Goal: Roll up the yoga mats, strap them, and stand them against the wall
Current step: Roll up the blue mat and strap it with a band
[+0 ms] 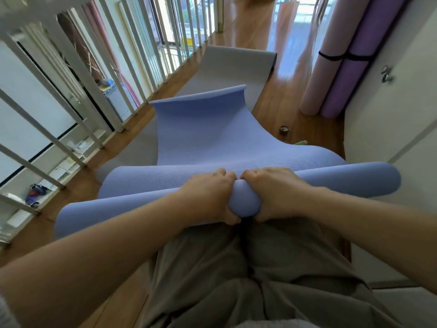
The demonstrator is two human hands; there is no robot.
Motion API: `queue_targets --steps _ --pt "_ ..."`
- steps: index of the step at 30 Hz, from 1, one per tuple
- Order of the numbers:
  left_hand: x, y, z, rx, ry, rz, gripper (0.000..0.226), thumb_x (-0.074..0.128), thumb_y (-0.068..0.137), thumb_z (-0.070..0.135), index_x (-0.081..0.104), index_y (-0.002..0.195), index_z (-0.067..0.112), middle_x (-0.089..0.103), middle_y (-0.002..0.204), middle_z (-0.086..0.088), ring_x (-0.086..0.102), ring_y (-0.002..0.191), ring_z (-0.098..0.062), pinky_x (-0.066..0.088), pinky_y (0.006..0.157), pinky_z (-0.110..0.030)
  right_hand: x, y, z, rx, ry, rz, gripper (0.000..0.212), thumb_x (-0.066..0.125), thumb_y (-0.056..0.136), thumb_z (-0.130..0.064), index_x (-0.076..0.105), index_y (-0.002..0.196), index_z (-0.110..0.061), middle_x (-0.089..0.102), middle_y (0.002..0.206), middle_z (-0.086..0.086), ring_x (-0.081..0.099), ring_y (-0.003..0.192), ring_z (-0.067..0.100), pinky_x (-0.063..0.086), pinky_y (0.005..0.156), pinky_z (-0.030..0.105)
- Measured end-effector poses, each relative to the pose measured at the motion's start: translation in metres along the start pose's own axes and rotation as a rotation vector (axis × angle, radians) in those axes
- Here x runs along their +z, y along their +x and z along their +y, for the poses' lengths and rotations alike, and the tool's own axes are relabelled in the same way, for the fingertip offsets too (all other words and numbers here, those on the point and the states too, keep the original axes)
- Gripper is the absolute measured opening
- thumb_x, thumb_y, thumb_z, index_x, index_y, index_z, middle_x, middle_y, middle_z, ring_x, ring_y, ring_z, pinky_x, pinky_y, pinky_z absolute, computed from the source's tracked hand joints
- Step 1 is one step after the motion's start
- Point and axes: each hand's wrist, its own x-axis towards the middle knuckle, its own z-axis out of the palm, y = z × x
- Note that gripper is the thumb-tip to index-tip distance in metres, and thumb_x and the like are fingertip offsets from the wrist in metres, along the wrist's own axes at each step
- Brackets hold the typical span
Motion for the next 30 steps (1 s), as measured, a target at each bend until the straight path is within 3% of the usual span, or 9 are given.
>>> queue_targets --steps 4,9,12,16,18,23,24,27,30 --pt "0.013 -0.006 0.006 -0.008 0.058 0.157 0.069 0.071 0.069 0.051 0.041 0.124 0.019 0.052 0.120 -0.001 0.057 0.105 -0.024 0.044 0.083 -0.035 -0.002 0.010 0.008 -0.011 -0.003 -0.068 0.069 0.078 0.060 -0.051 0.049 0.117 -0.024 0.062 0.109 -0.004 0.059 0.096 0.018 0.050 0.079 0.035" --pt "-0.004 0.012 -0.011 0.029 -0.099 -0.035 0.077 0.077 0.062 0.056 0.047 0.124 0.023 0.057 0.121 0.002 0.056 0.107 -0.021 0.048 0.086 -0.033 0.035 -0.001 0.008 -0.116 -0.138 0.418 0.076 0.080 0.054 -0.050 0.058 0.118 -0.016 0.066 0.102 0.005 0.064 0.085 0.026 0.053 0.073 0.039" --pt "-0.001 0.012 -0.013 -0.005 -0.092 0.008 0.075 0.075 0.063 0.059 0.048 0.124 0.024 0.057 0.120 0.003 0.056 0.108 -0.021 0.046 0.086 -0.034 0.021 0.007 0.006 -0.063 -0.079 0.244 0.070 0.075 0.062 -0.050 0.052 0.122 -0.021 0.063 0.108 -0.001 0.062 0.094 0.021 0.049 0.078 0.035" --pt "0.020 0.001 0.002 -0.085 0.216 0.239 0.075 0.068 0.072 0.050 0.034 0.132 0.022 0.050 0.123 -0.001 0.053 0.110 -0.025 0.037 0.090 -0.036 -0.008 0.024 0.013 -0.049 0.011 0.000 0.067 0.077 0.060 -0.056 0.050 0.114 -0.028 0.063 0.103 -0.009 0.060 0.090 0.016 0.049 0.076 0.032" --pt "0.018 0.007 -0.003 -0.079 0.164 0.251 0.071 0.069 0.071 0.048 0.037 0.129 0.022 0.053 0.120 -0.002 0.055 0.107 -0.026 0.040 0.086 -0.035 -0.009 0.030 0.016 -0.044 0.017 -0.041 0.067 0.078 0.059 -0.056 0.050 0.114 -0.028 0.063 0.102 -0.008 0.059 0.090 0.016 0.048 0.076 0.032" --pt "-0.001 0.027 -0.022 -0.019 -0.036 0.028 0.068 0.076 0.064 0.051 0.046 0.117 0.022 0.060 0.114 0.000 0.058 0.103 -0.024 0.045 0.078 -0.032 0.039 0.018 0.009 -0.041 -0.172 0.482 0.067 0.084 0.055 -0.034 0.061 0.115 -0.013 0.067 0.100 0.009 0.064 0.082 0.030 0.054 0.073 0.040" --pt "-0.006 0.031 -0.024 -0.012 -0.064 -0.033 0.067 0.078 0.064 0.051 0.047 0.116 0.023 0.061 0.113 0.001 0.058 0.102 -0.023 0.044 0.076 -0.030 0.042 0.020 0.009 -0.044 -0.169 0.515 0.066 0.085 0.055 -0.031 0.062 0.114 -0.012 0.067 0.097 0.010 0.064 0.079 0.031 0.054 0.071 0.041" --pt "-0.017 0.038 -0.029 -0.049 -0.177 -0.130 0.066 0.080 0.064 0.051 0.051 0.118 0.024 0.061 0.112 0.002 0.056 0.096 -0.019 0.041 0.075 -0.028 0.022 0.032 0.012 -0.016 -0.149 0.287 0.062 0.073 0.069 -0.038 0.051 0.123 -0.018 0.062 0.108 0.004 0.061 0.094 0.026 0.048 0.080 0.038" --pt "0.012 0.028 -0.019 -0.092 0.178 0.264 0.083 0.082 0.058 0.050 0.048 0.128 0.020 0.060 0.115 -0.004 0.060 0.097 -0.027 0.047 0.086 -0.041 0.013 0.040 0.021 -0.009 -0.081 0.268 0.060 0.069 0.070 -0.046 0.048 0.120 -0.022 0.061 0.111 -0.001 0.060 0.098 0.021 0.049 0.082 0.035"
